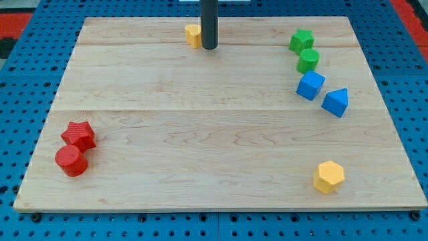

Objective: Slide the heart diagonally to the top left of hexagon

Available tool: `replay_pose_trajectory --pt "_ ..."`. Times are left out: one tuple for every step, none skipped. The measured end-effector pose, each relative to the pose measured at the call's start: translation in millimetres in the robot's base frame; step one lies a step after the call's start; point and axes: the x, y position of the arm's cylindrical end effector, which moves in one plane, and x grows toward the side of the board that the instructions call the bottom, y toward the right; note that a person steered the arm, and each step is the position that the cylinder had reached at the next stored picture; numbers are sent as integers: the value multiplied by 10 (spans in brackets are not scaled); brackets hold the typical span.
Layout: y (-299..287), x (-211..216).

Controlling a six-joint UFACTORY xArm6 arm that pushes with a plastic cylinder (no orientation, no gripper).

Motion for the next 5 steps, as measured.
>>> replay_pose_trajectory --pt "-86 -17" --pt "-86 -215" --pt "-108 -385" --pt "-248 -466" --pt "-392 -485"
